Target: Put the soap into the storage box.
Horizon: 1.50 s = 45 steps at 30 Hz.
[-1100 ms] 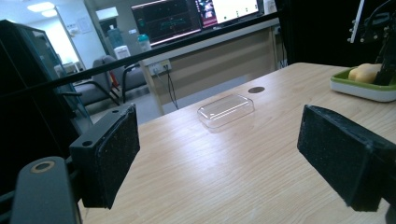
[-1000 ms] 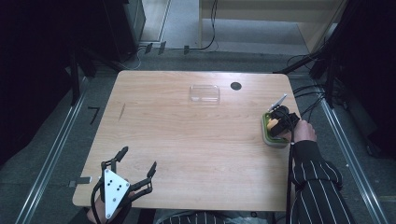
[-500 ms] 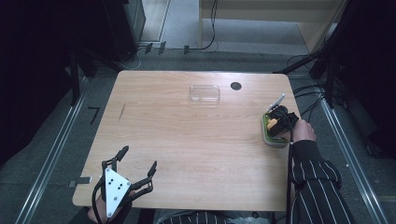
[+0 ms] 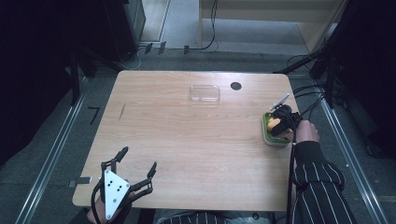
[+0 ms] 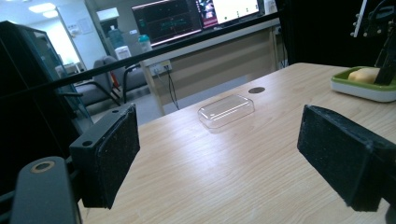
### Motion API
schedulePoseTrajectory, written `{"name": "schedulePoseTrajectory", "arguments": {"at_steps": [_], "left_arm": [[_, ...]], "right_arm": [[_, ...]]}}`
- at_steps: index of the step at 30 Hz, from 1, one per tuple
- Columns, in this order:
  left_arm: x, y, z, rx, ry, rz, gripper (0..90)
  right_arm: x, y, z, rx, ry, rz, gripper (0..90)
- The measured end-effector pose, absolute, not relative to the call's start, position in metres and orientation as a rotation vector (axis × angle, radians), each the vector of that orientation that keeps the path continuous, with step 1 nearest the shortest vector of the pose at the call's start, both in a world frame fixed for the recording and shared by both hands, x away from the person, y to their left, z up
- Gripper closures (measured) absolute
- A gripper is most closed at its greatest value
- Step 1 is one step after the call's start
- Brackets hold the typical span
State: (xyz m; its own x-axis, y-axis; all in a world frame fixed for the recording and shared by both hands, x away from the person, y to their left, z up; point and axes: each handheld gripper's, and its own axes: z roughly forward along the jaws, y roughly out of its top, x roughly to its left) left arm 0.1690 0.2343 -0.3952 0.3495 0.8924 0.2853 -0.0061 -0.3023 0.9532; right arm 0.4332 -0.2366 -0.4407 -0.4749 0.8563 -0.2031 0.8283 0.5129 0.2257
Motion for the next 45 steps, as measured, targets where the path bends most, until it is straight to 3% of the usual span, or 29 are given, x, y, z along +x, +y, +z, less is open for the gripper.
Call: {"name": "schedulePoseTrajectory", "arguments": {"at_steps": [9,21,45], "left_arm": [[0.171,0.232,-0.396,1.616,0.804,1.117,13.0],[0.171,0.234,-0.396,1.608,0.804,1.114,13.0],[0.175,0.231,-0.396,1.616,0.793,1.101,13.0]], "right_arm": [[0.419,-0.234,-0.427,1.434,2.466,0.180,15.2],[0.395,-0.215,-0.412,1.366,2.536,0.243,6.0],[0.320,-0.173,-0.429,1.144,2.675,0.199,5.2]]}}
